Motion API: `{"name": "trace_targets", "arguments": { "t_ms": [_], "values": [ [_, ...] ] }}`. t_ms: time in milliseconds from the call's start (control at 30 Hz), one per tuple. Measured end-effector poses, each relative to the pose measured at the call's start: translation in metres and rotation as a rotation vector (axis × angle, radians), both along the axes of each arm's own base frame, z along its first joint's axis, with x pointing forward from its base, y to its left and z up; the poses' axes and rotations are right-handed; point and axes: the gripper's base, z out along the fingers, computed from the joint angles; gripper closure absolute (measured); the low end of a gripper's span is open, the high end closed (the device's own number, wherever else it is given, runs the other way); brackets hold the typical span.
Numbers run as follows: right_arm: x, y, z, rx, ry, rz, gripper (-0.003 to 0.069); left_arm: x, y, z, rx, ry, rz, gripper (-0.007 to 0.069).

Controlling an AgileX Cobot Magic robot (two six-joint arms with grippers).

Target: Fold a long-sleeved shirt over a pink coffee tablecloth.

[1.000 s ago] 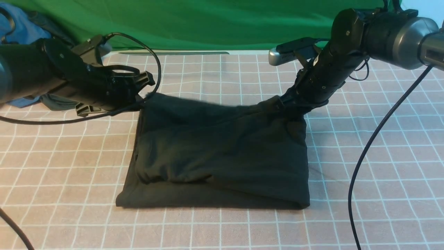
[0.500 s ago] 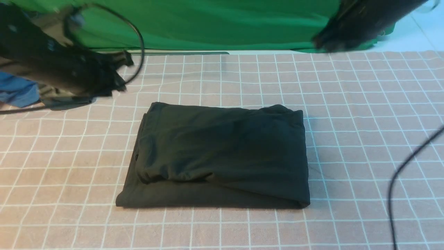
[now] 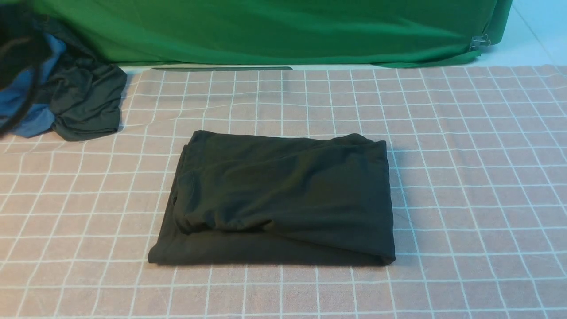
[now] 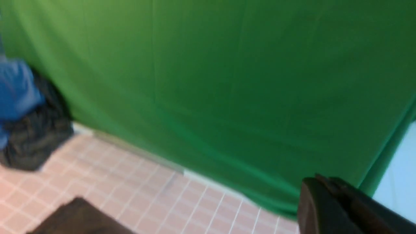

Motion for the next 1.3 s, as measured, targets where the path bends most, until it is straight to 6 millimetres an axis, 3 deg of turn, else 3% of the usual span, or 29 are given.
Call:
{"name": "trace_targets", "arguments": {
  "t_ms": [67, 100, 233, 433, 533, 800, 1300],
  "values": [
    [-0.025, -0.008, -0.009, 0.013, -0.059, -0.005, 0.0622, -0.021, 0.001, -0.005, -0.01, -0.065, 0.006, 0.061],
    [-0.047, -0.016, -0.022, 0.032, -0.122, -0.006, 0.0622, -0.037, 0.003, -0.011, -0.019, -0.122, 0.014, 0.061],
    [-0.082, -0.027, -0.06, 0.067, -0.248, -0.009, 0.0622, -0.065, 0.004, -0.024, -0.043, -0.213, 0.02, 0.061],
    [-0.114, -0.038, -0.116, 0.13, -0.416, -0.006, 0.0622, -0.102, 0.001, -0.045, -0.104, -0.215, -0.027, 0.061],
    [-0.121, -0.04, -0.135, 0.16, -0.437, -0.003, 0.0621, -0.114, 0.0, -0.06, -0.093, -0.192, -0.042, 0.061],
    [-0.126, -0.041, -0.14, 0.173, -0.458, -0.002, 0.0616, -0.124, 0.0, -0.085, -0.086, -0.168, -0.052, 0.061],
    [-0.126, -0.041, -0.141, 0.172, -0.457, -0.002, 0.0599, -0.124, 0.0, -0.087, -0.081, -0.158, -0.051, 0.061]
  ]
}}
